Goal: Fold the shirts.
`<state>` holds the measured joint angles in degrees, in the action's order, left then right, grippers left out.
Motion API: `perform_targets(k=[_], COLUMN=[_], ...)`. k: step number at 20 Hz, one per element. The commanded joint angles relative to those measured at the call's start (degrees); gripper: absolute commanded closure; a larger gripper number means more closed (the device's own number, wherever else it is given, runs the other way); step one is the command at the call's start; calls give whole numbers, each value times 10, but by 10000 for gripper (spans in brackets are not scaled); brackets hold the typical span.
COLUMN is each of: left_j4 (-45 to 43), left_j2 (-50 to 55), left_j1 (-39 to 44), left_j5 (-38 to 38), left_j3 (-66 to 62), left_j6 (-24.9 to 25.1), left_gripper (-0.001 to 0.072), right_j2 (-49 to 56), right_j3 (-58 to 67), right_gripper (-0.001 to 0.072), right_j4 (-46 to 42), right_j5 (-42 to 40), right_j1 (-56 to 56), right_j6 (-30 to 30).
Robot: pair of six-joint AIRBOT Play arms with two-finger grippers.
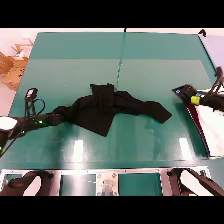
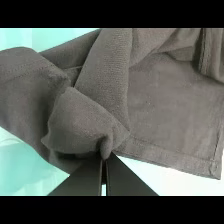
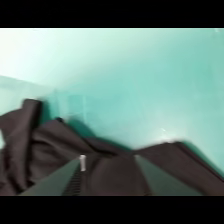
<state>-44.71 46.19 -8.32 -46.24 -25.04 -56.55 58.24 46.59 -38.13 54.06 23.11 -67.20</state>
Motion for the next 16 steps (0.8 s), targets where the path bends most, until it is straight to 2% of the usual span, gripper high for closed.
perform_targets(k=[1,2,5,9,12,16], left_j4=[-2,-3,-3,-3,-3,-3], left_j2=[0,0,0,0,0,0], left_j1=[0,0,0,0,0,0], left_j5=[4,7,23,28,28,28], left_j3=[2,2,2,2,2,2], left_j6=[1,1,1,1,1,1], left_gripper=[685,685,684,685,685,685], right_j2=[2,4,53,191,303,390], right_j3=[75,74,69,80,131,216], right_gripper=[246,206,206,206,207,208], right_j4=[-18,-11,-11,7,30,54], right_j5=[65,65,46,-56,-61,-61], right_j1=[-15,-40,-174,-349,-406,-431], right_j6=[-52,-53,-61,-75,-74,-74])
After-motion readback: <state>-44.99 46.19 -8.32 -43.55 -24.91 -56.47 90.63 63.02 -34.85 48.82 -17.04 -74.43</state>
